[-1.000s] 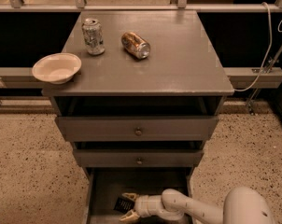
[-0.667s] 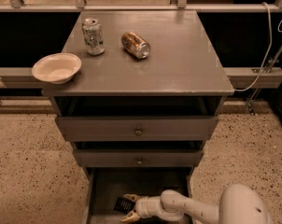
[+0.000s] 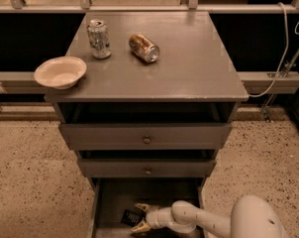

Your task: Pick rxbar chocolate from bottom drawer and place on counter

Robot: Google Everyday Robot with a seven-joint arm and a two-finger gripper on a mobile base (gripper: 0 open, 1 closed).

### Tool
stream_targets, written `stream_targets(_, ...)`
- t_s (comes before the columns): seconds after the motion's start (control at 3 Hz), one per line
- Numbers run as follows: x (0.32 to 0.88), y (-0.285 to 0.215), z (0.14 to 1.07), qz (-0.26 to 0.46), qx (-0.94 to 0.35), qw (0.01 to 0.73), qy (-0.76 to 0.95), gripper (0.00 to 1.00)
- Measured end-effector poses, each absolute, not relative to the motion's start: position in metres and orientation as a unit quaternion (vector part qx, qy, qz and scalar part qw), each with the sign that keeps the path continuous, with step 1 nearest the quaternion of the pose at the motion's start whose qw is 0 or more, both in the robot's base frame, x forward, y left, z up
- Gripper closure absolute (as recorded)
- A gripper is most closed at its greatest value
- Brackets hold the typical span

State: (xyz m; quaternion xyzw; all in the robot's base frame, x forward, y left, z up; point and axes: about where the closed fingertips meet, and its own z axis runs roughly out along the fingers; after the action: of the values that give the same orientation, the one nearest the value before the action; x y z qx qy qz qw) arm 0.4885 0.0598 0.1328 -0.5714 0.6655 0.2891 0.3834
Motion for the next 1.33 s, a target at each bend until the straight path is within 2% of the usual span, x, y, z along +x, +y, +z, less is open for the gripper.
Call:
stream_targets(0.67, 0.491, 0.052, 0.116, 0.279, -0.579, 0.373, 0.669, 0.35)
stream_targets(1.0, 0.486, 0.051, 0.111, 0.279, -0.581, 0.372, 0.668, 0.58)
stream_targets(1.33, 0.484, 0.051, 0.114, 0.284, -0.576, 0.384, 0.664, 0.88)
